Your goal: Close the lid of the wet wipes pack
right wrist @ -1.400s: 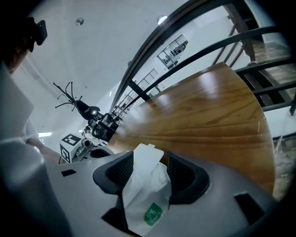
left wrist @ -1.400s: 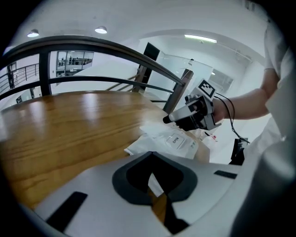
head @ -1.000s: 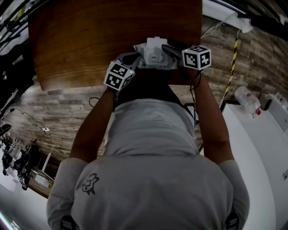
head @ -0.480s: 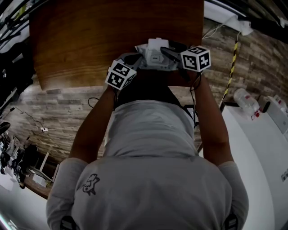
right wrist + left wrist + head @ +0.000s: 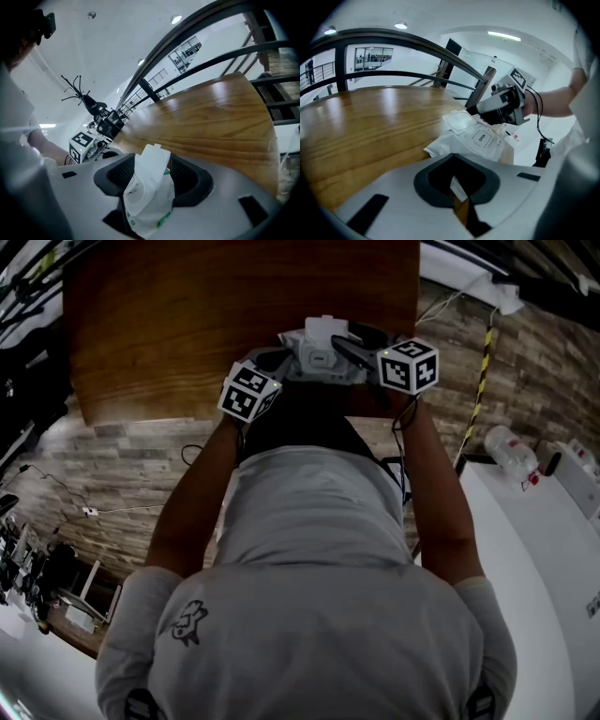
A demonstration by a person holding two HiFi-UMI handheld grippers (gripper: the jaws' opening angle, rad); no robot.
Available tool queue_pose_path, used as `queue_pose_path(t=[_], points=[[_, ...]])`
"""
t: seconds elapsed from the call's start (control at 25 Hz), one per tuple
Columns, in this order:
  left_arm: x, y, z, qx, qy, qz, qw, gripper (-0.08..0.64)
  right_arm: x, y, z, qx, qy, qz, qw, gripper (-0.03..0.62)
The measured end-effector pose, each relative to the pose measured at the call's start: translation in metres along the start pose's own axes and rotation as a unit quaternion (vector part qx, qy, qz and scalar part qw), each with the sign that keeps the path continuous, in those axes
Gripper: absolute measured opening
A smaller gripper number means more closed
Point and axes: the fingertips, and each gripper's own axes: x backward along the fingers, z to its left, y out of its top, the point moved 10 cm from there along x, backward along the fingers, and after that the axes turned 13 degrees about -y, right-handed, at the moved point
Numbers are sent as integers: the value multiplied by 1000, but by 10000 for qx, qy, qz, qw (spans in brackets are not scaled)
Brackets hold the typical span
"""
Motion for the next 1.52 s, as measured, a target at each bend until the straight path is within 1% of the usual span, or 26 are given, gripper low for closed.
queue_pose_path(t=[0.16, 0.44, 0.72, 0.92, 1.12, 1.28, 1.52], points=[[-1, -1, 0, 50, 6, -26, 10000, 13, 7, 1, 6, -134, 149, -184, 9996, 216], [-2, -2, -3, -1, 140, -22, 9999, 14, 21, 0, 19, -32, 298, -311, 9991, 216], [-3, 0, -4, 12, 284, -12, 9996, 12, 30, -7, 28, 62, 422, -245, 9988, 216], [-2, 0, -9, 5, 374, 27, 9993, 12, 35, -17, 34, 132, 434, -174, 9988, 215], [-1, -1, -11, 5, 418, -46, 9991, 12, 35, -26, 37, 89, 495, -137, 9986, 215], [-2, -1, -12, -14, 463, -59, 9989, 12, 32, -32, 36, 52, 463, -107, 9989, 215], [-4, -3, -14, -25, 471, -79, 9989, 13, 22, -35, 35, 204, 371, 55, 9991, 204]])
